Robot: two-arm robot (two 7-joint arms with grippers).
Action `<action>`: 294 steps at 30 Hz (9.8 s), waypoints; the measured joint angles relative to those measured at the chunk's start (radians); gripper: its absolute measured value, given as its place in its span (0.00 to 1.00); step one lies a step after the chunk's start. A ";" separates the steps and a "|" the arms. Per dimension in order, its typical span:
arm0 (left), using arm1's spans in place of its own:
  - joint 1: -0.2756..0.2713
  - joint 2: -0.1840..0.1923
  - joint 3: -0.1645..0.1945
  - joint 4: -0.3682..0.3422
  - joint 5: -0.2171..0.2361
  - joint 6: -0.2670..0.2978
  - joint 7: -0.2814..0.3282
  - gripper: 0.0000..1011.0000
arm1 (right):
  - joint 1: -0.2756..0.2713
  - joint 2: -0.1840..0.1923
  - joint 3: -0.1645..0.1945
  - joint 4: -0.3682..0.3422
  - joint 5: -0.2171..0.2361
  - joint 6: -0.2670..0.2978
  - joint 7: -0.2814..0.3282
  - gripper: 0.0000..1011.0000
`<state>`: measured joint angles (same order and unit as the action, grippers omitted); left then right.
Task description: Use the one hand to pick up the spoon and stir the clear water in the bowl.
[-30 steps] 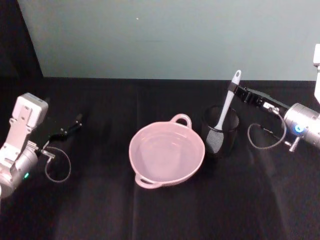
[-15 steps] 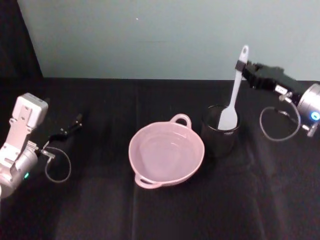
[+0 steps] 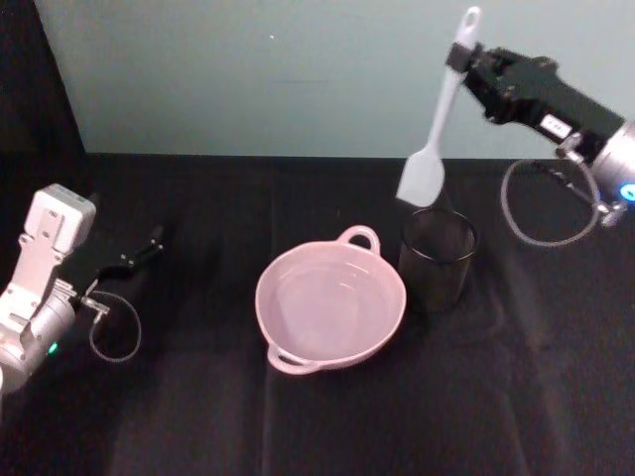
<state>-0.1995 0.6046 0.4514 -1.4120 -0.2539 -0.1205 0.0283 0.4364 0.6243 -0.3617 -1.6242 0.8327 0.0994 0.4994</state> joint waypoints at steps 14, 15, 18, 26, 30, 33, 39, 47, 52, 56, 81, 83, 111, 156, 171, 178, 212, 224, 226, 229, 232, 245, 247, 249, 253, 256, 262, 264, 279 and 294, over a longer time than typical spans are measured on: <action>0.000 0.000 0.000 0.000 0.000 0.000 0.000 1.00 | 0.018 -0.123 -0.162 0.187 -0.153 -0.192 0.163 0.11; 0.000 0.000 0.000 0.000 0.000 0.000 0.000 1.00 | 0.018 -0.129 -0.167 0.199 -0.164 -0.204 0.167 0.11; 0.000 0.000 0.000 0.000 0.000 0.000 0.000 1.00 | 0.014 -0.148 -0.182 0.243 -0.204 -0.245 0.173 0.11; 0.000 0.000 0.000 0.000 0.000 0.000 0.000 1.00 | -0.018 -0.157 -0.180 0.274 -0.224 -0.270 0.195 0.11; 0.000 0.000 0.000 0.000 0.000 0.000 0.000 1.00 | -0.035 -0.158 -0.175 0.265 -0.210 -0.260 0.218 0.11; 0.000 0.000 0.000 0.000 0.000 0.000 0.000 1.00 | -0.043 -0.170 -0.177 0.262 -0.197 -0.248 0.239 0.11; 0.000 0.000 0.000 0.000 0.000 0.000 0.000 1.00 | -0.035 -0.204 -0.188 0.282 -0.195 -0.242 0.244 0.11; 0.000 0.000 0.000 0.000 0.000 0.000 0.000 1.00 | 0.008 -0.285 -0.194 0.375 -0.236 -0.274 0.192 0.11; 0.000 0.000 0.000 0.000 0.000 0.000 0.000 1.00 | 0.029 -0.322 -0.181 0.436 -0.309 -0.358 0.131 0.11; 0.000 0.000 0.000 0.000 0.000 0.000 0.000 1.00 | 0.036 -0.326 -0.164 0.456 -0.348 -0.391 0.096 0.11; 0.000 0.000 0.000 0.000 0.000 0.000 0.000 1.00 | -0.092 -0.254 -0.143 0.291 -0.203 -0.293 0.261 0.11; 0.000 0.000 0.000 0.000 0.000 0.000 0.000 1.00 | -0.085 -0.267 -0.149 0.305 -0.205 -0.306 0.261 0.11; 0.000 0.000 0.000 0.000 0.000 0.000 0.000 1.00 | -0.145 -0.257 -0.051 0.301 -0.363 -0.460 0.109 0.11; 0.000 0.000 0.000 0.000 0.000 0.000 0.000 1.00 | -0.153 -0.303 -0.030 0.307 -0.423 -0.391 0.083 0.11; 0.000 0.000 0.000 0.000 0.000 0.000 0.000 1.00 | -0.119 -0.356 -0.102 0.328 -0.323 -0.333 0.154 0.11; 0.000 0.000 0.000 0.000 0.000 0.000 0.000 1.00 | -0.049 -0.419 -0.112 0.454 -0.380 -0.427 0.110 0.11; 0.000 0.000 0.000 0.000 0.000 0.000 0.000 1.00 | -0.123 -0.335 -0.085 0.293 -0.292 -0.317 0.200 0.11; 0.000 0.000 0.000 0.000 0.000 0.000 0.000 1.00 | -0.013 -0.438 -0.110 0.506 -0.337 -0.473 0.166 0.11; 0.000 0.000 0.000 0.000 0.000 0.000 0.000 1.00 | 0.002 -0.451 -0.100 0.539 -0.369 -0.521 0.139 0.11; 0.000 0.000 0.000 0.000 0.000 0.000 0.000 1.00 | 0.011 -0.453 -0.085 0.557 -0.412 -0.564 0.102 0.11; 0.000 0.000 0.000 0.000 0.000 0.000 0.000 1.00 | 0.008 -0.439 -0.071 0.547 -0.442 -0.572 0.075 0.11; 0.000 0.000 0.000 0.000 0.000 0.000 0.000 1.00 | -0.115 -0.317 -0.031 0.361 -0.382 -0.418 0.141 0.11; 0.000 0.000 0.000 0.000 0.000 0.000 0.000 1.00 | -0.132 -0.309 -0.037 0.340 -0.358 -0.400 0.163 0.11; 0.000 0.000 0.000 0.000 0.000 0.000 0.000 1.00 | -0.140 -0.308 -0.044 0.332 -0.343 -0.393 0.177 0.11; 0.000 0.000 0.000 0.000 0.000 0.000 0.000 1.00 | -0.147 -0.316 -0.066 0.317 -0.304 -0.388 0.209 0.11; 0.000 0.000 0.000 0.000 0.000 0.000 0.000 1.00 | -0.147 -0.324 -0.077 0.312 -0.289 -0.389 0.220 0.11; 0.000 0.000 0.000 0.000 0.000 0.000 0.000 1.00 | -0.127 -0.358 -0.106 0.339 -0.293 -0.434 0.223 0.11; 0.000 0.000 0.000 0.000 0.000 0.000 0.000 1.00 | -0.112 -0.372 -0.112 0.364 -0.310 -0.458 0.213 0.11; 0.000 0.000 0.000 0.000 0.000 0.000 0.000 1.00 | 0.001 -0.436 -0.057 0.576 -0.475 -0.608 0.069 0.11; 0.000 0.000 0.000 0.000 0.000 0.000 0.000 1.00 | -0.154 -0.319 -0.067 0.318 -0.343 -0.450 0.229 0.11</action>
<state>-0.1995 0.6047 0.4514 -1.4120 -0.2539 -0.1205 0.0283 0.2827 0.3056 -0.4283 -1.3060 0.4899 -0.3503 0.7279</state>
